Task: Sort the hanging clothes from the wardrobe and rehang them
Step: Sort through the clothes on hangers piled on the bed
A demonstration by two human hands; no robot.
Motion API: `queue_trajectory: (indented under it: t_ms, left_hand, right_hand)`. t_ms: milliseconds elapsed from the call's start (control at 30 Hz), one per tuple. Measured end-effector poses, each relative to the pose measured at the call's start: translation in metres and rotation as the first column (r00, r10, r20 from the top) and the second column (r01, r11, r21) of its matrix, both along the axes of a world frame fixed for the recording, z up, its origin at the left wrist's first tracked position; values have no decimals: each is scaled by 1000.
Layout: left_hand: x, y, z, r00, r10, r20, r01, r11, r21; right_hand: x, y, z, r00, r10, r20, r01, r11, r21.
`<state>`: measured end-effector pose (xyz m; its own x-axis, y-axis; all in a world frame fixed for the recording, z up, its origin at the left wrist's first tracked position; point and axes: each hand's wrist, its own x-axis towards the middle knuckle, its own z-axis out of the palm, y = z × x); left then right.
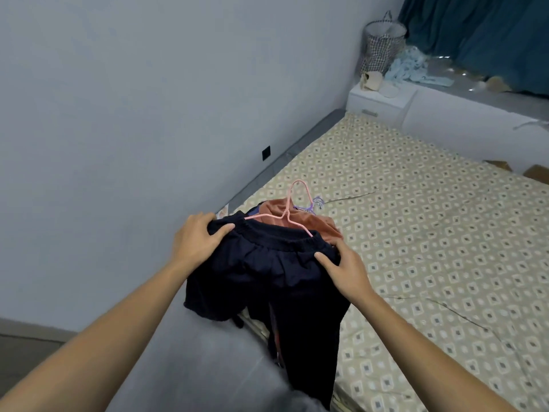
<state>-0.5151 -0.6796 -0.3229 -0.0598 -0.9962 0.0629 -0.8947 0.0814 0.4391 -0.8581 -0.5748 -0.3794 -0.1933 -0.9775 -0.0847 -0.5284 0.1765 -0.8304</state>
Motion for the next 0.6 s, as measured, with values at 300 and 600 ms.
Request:
queue_trajectory:
  t_ms: [300,600]
  left_hand:
    - [-51,-161,-62,981,-189,43,182,976,121]
    - [-114,-329,-201,910,-411,58,387,891,239]
  right_hand:
    - [-35,-106,-52,994,-85,-66,94,984,149]
    - [-60,-215,-166,967,-217,-133,251,903,350]
